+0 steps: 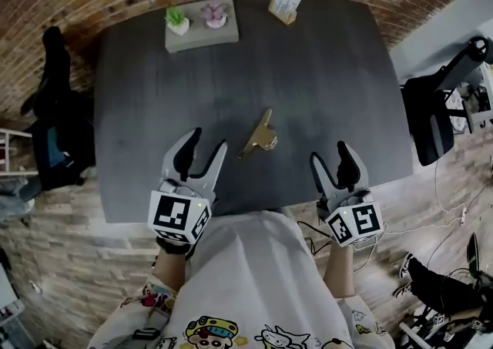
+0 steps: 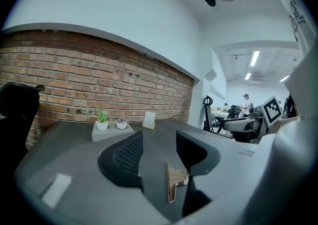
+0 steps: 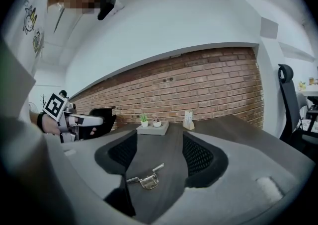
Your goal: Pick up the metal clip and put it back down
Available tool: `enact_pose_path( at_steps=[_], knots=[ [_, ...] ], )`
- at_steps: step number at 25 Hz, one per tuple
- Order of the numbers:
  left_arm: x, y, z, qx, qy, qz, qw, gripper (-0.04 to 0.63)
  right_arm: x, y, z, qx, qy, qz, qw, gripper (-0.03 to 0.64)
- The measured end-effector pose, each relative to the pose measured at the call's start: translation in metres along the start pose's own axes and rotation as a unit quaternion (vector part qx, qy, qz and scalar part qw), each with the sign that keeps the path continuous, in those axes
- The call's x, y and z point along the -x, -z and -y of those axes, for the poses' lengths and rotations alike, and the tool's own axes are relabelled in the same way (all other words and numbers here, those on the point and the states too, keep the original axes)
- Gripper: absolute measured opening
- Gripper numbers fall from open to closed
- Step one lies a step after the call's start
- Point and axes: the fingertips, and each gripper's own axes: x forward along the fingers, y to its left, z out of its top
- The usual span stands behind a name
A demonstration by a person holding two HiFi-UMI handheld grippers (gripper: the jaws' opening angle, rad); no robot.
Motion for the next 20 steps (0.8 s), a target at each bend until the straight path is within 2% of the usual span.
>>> enact_pose_path(
  at_steps=[8, 15, 20],
  knots=[
    [0.013, 0.004, -0.012, 0.017, -0.053, 0.001, 0.9984, 0.21, -0.043, 0.003, -0.016, 0.014, -0.081, -0.029, 0.996, 0.308],
    [0.018, -0.002, -0.021, 0.035, -0.108, 0.003, 0.9935, 0.212, -0.072, -0.006, -0.03, 0.033, -0.152, -0.046, 0.987, 0.313],
    [0.009, -0.002, -0.023, 0.05, -0.12, 0.004, 0.9915, 0.212, -0.083, -0.007, -0.035, 0.047, -0.178, -0.062, 0.981, 0.319]
  ],
)
